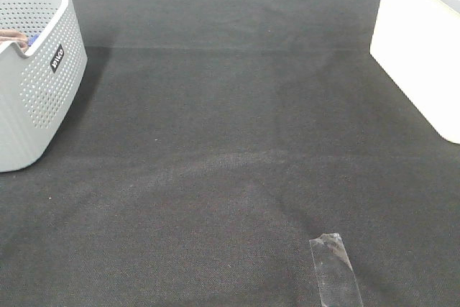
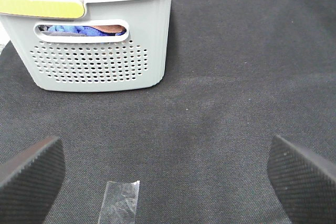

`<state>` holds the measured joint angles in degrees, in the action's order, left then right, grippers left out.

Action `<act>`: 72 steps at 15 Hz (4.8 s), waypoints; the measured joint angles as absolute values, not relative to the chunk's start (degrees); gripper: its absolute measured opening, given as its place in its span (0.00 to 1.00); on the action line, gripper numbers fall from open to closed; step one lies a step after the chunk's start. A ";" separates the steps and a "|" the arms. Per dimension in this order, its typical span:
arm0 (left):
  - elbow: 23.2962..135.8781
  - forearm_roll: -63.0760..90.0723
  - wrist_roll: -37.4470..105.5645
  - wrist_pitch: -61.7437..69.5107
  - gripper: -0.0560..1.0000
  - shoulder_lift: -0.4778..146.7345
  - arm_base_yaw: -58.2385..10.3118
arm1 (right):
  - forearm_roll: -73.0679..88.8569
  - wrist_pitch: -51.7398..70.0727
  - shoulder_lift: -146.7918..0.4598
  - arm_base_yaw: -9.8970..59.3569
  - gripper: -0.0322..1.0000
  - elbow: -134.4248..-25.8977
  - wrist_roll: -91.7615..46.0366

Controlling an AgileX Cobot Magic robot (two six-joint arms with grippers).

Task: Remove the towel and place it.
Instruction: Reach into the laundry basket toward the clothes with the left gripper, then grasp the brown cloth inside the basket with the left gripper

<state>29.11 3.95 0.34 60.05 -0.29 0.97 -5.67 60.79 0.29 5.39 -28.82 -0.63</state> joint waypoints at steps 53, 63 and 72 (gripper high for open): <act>96.72 -32.95 74.83 54.26 0.98 112.07 0.97 | -5.67 60.79 0.29 5.39 0.96 -28.82 -0.63; 96.72 -24.52 80.56 55.69 0.96 116.94 0.97 | -5.67 60.79 0.29 5.39 0.96 -28.82 -0.63; 96.72 -21.49 74.43 54.66 0.18 116.94 2.69 | -5.67 60.79 0.29 5.39 0.96 -28.82 -0.63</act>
<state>96.72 -21.49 74.43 54.66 116.94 2.69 -5.67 60.79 0.29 5.39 -28.82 -0.63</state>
